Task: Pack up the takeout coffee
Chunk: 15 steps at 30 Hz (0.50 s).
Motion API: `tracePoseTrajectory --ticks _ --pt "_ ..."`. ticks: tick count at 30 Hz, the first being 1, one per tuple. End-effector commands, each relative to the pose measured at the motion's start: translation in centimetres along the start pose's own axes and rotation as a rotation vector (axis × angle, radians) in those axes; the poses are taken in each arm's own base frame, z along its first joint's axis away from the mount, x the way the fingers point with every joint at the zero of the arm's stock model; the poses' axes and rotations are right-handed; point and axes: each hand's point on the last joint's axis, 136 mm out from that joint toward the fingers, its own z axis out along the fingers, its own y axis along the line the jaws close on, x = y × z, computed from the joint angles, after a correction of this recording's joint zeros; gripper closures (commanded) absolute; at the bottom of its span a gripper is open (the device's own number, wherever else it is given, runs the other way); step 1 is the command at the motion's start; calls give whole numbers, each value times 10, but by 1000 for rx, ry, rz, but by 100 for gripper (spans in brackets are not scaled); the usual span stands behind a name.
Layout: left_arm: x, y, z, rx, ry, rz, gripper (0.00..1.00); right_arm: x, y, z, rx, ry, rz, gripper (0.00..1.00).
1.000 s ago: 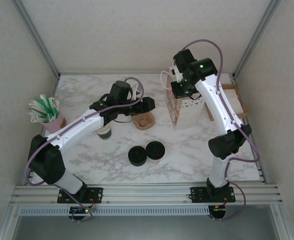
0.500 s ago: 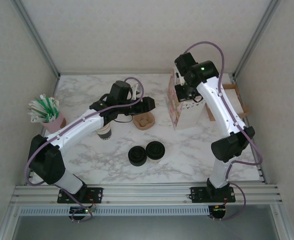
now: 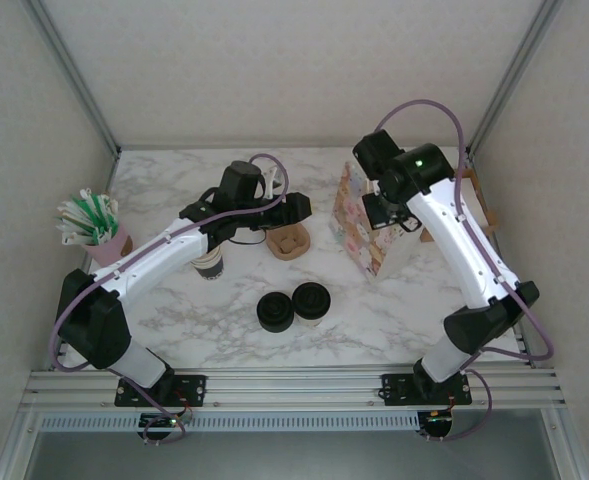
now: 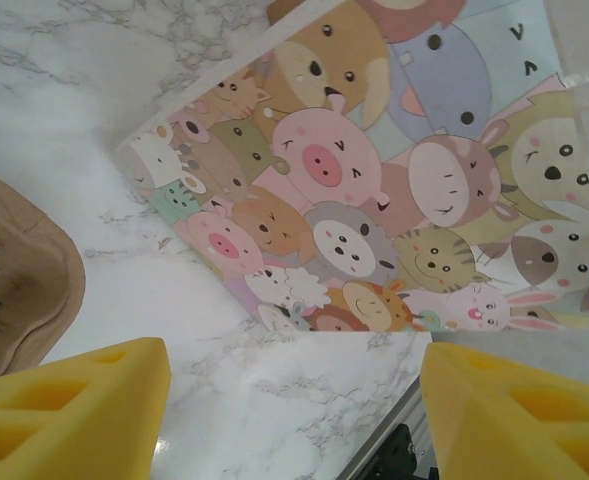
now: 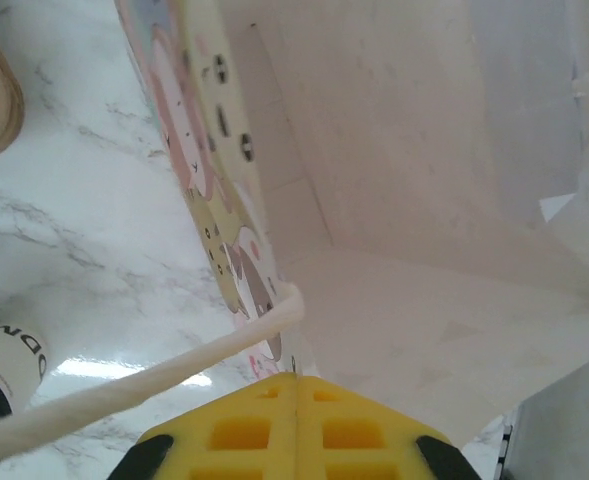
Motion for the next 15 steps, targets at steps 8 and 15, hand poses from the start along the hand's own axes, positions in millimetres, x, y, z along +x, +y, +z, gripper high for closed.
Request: tracePoseTrajectory --ticks 8,15 --pt "19 -26 42 79 92 28 38 44 -6 -13 46 23 30 100" --pt "23 -30 74 100 128 24 42 54 0 -18 34 13 20 95"
